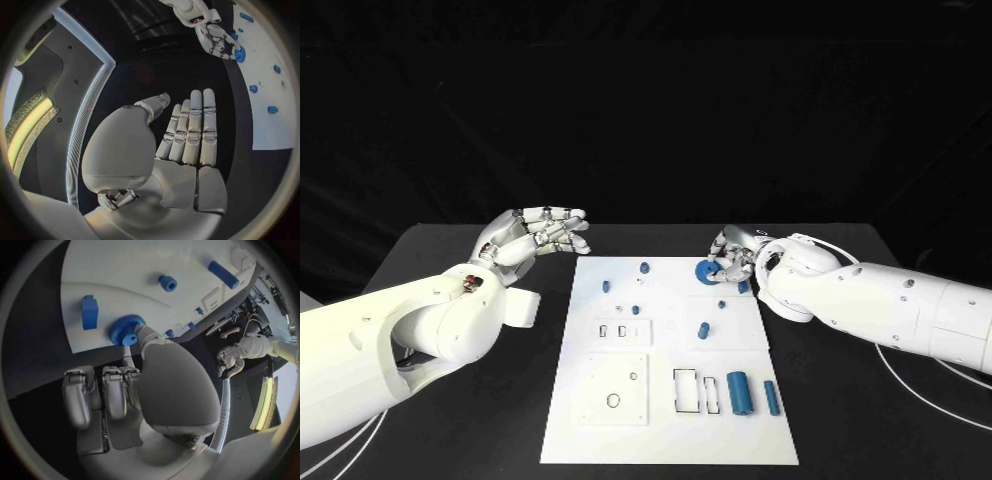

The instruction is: Assemble the parts on the task board

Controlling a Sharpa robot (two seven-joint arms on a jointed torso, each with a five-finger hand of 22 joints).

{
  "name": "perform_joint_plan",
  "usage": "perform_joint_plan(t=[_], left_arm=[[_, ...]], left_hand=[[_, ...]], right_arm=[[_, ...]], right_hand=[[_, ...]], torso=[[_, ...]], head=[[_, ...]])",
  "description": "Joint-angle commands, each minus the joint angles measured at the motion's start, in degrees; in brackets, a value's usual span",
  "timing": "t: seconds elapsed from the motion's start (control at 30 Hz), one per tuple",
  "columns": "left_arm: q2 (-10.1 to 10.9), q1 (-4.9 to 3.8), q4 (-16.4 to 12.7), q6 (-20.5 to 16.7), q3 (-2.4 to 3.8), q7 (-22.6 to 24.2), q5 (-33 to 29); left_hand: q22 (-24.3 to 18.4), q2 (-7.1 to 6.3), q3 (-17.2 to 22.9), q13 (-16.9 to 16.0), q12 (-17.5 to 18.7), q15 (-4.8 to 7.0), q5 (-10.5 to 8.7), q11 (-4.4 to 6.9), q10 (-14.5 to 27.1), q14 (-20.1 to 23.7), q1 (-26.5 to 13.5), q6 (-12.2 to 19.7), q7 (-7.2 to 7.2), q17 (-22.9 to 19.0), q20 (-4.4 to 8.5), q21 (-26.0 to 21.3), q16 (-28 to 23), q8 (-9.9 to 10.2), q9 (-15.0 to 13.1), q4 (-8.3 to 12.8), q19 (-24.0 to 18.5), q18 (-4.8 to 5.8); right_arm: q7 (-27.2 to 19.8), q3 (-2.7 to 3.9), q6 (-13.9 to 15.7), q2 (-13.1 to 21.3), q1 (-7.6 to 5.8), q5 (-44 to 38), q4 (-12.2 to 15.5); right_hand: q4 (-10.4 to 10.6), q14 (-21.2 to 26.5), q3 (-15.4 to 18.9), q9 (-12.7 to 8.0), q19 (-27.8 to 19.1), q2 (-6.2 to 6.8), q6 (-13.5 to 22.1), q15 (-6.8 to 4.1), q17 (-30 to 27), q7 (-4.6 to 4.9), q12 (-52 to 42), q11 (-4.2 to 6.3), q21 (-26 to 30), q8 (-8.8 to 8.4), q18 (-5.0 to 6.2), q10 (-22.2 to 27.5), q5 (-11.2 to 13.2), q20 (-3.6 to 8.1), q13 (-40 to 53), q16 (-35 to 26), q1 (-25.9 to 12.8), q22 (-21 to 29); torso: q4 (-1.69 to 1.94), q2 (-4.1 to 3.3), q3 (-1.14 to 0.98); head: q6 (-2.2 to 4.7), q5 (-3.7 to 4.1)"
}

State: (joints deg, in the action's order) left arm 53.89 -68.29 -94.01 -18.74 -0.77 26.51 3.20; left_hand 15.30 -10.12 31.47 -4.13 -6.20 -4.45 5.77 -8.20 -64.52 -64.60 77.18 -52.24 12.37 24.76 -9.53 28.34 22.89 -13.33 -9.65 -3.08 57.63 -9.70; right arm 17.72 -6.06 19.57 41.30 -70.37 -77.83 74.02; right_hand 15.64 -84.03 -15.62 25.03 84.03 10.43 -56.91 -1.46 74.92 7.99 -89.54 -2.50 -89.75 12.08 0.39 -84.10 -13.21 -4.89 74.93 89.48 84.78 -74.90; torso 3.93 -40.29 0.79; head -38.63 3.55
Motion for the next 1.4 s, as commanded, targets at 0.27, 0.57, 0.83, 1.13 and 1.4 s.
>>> perform_joint_plan(t=[0.27, 0.57, 0.83, 1.13, 1.4], left_arm=[[-0.2, -0.08, 0.2, 1.1, 0.05, 0.1, 0.1], [-0.6, -0.08, 0.3, 1.1, 0.05, 0.0, 0.2], [-0.9, -0.08, 0.3, 1.2, 0.05, 0.0, 0.2], [-1.3, -0.08, 0.3, 1.3, 0.05, 0.0, 0.2], [-1.3, -0.08, 0.4, 1.3, 0.05, 0.0, 0.2]], left_hand=[[0.2, 0.23, 0.4, -0.1, 0.5, -0.02, -0.2, -0.04, -0.5, 0.6, -0.3, 0.0, -0.16, 0.2, -0.01, 0.4, 0.3, -0.3, -0.1, 0.0, -0.5, -0.4], [0.2, 0.23, 0.4, -0.1, 0.5, -0.02, -0.2, -0.04, -0.5, 0.6, -0.3, 0.0, -0.16, 0.2, -0.01, 0.4, 0.3, -0.3, -0.1, 0.0, -0.5, -0.4], [0.3, 0.29, 0.5, -0.1, 0.5, -0.01, -0.19, -0.04, -0.5, 0.7, -0.2, 0.0, -0.15, 0.3, -0.01, 0.6, 0.4, -0.3, -0.1, 0.1, -0.6, -0.4], [0.3, 0.29, 0.5, -0.1, 0.5, -0.01, -0.19, -0.04, -0.5, 0.7, -0.2, 0.0, -0.15, 0.3, -0.01, 0.6, 0.4, -0.3, -0.1, 0.1, -0.6, -0.4], [0.3, 0.29, 0.5, -0.1, 0.5, -0.01, -0.19, -0.04, -0.5, 0.7, -0.2, 0.0, -0.15, 0.3, -0.01, 0.6, 0.4, -0.3, -0.1, 0.1, -0.6, -0.4]], right_arm=[[2.7, 0.02, 10.3, 0.0, 0.2, -15.8, 7.0], [2.4, -0.04, 10.4, -3.0, 0.39, -18.8, 9.4], [2.7, -0.47, 10.0, -7.1, 1.51, -20.0, 7.0], [2.6, -0.71, 9.1, -10.5, 2.92, -20.5, 3.4], [2.4, -0.78, 8.5, -12.3, 3.63, -20.6, 1.4]], right_hand=[[0.0, -5.8, -1.6, 0.3, 6.0, 0.53, -2.2, -0.47, 14.1, -1.52, -0.1, 0.53, -0.2, 0.88, -0.39, -5.6, -1.3, 0.54, 14.7, 0.2, 0.8, -15.1], [0.0, -5.8, -2.3, 0.1, 6.0, 1.21, -1.8, -0.4, 14.1, -1.32, 0.0, 0.37, -0.2, 0.57, -0.39, -5.5, -1.1, 0.56, 14.6, 0.2, 0.6, -15.1], [0.0, -5.8, -2.4, 0.1, 6.0, 1.28, -1.7, -0.38, 14.1, -1.3, 0.0, 0.36, -0.2, 0.55, -0.39, -5.5, -1.0, 0.56, 14.6, 0.2, 0.6, -15.1], [0.0, -5.8, -2.5, 0.1, 6.0, 1.32, -1.7, -0.36, 14.1, -1.28, 0.0, 0.35, -0.2, 0.51, -0.39, -5.5, -1.0, 0.55, 14.7, 0.2, 0.5, -15.1], [0.0, -5.8, -2.6, 0.0, 6.0, 1.43, -1.6, -0.32, 14.2, -1.24, -0.1, 0.32, -0.2, 0.43, -0.39, -5.6, -1.0, 0.52, 14.7, 0.2, 0.4, -15.1]], torso=[[0.11, 0.06, 0.06], [0.15, -0.02, 0.1], [0.18, -0.01, 0.11], [0.22, -0.08, 0.02], [0.02, -0.03, -0.05]], head=[[0.34, -0.22], [0.36, -0.53], [0.42, -0.62], [0.26, -1.05], [0.05, -1.39]])
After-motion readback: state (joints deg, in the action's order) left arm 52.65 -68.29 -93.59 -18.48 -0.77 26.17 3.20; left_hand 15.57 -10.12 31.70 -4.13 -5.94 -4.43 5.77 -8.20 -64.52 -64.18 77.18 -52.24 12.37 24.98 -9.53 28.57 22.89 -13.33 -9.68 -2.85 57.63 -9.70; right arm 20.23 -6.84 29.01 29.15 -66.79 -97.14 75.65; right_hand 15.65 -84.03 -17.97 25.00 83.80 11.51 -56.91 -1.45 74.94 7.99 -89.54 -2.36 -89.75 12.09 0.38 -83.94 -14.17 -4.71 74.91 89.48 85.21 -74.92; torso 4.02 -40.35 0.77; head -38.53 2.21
